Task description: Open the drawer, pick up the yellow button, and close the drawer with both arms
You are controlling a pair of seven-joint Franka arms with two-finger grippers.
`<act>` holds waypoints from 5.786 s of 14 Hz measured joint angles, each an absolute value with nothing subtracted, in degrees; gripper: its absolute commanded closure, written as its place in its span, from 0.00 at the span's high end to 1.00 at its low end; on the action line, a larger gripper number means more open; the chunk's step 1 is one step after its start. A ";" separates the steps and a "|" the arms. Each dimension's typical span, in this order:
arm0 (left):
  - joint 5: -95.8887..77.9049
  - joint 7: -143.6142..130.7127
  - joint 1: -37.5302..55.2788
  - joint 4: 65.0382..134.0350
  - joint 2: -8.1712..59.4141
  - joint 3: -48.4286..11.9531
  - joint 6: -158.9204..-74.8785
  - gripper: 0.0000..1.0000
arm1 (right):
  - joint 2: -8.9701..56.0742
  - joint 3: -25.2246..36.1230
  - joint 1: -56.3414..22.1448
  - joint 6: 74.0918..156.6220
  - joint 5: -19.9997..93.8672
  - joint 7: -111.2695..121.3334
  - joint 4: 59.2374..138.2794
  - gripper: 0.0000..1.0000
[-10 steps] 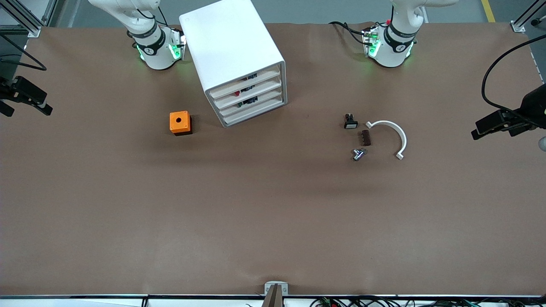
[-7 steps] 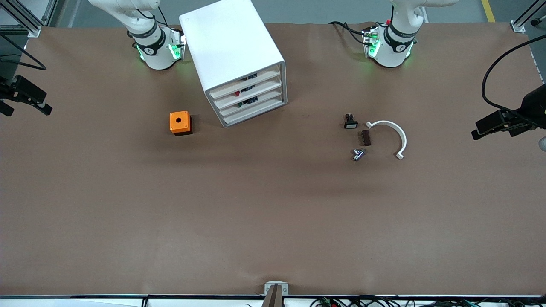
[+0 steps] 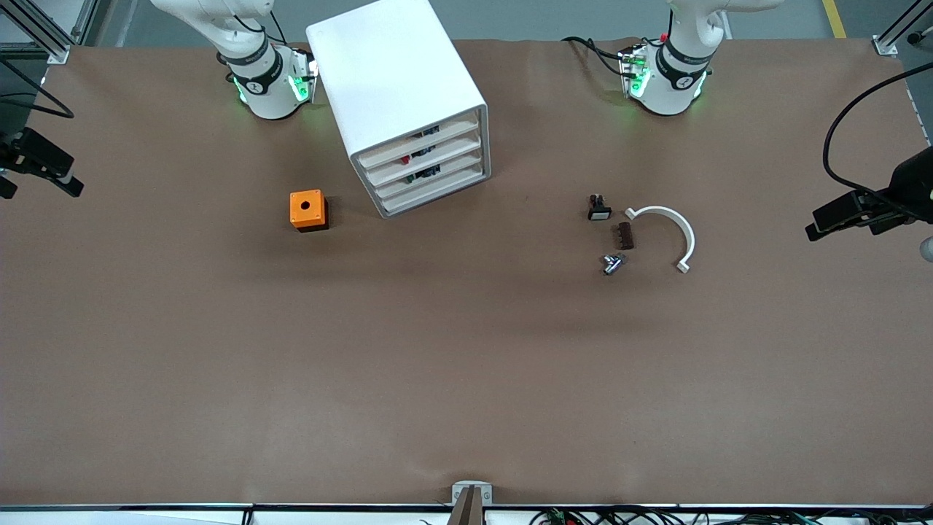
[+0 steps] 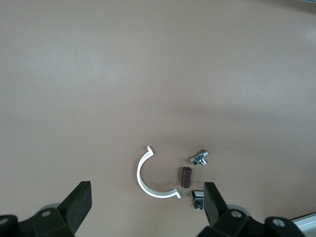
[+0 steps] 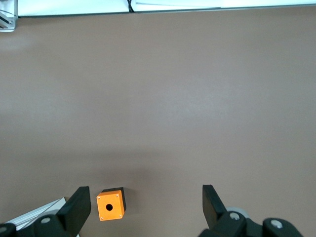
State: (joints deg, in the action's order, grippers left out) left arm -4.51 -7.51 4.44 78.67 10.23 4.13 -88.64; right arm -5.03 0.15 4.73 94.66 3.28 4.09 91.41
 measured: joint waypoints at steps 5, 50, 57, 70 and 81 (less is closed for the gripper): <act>-4.52 -21.64 6.41 79.00 18.48 2.80 -92.09 1.00 | -5.04 0.12 4.74 93.16 3.44 4.09 90.98 1.00; -53.61 -125.87 29.79 85.05 46.36 -15.52 -75.20 0.27 | -3.60 -1.02 -11.43 81.31 6.71 -55.29 92.20 1.00; -54.77 -127.17 29.68 85.29 46.48 -15.47 -75.12 0.07 | -1.71 -1.05 -15.28 84.23 7.42 -64.25 92.19 1.00; -57.21 -127.50 20.94 85.09 46.55 -14.21 -76.75 0.11 | 5.29 -1.12 -27.12 96.90 9.42 -83.36 91.96 1.00; -57.89 -126.91 18.36 83.48 46.54 -12.59 -77.09 1.00 | 9.01 -1.07 -37.04 106.74 8.48 -97.80 91.93 1.00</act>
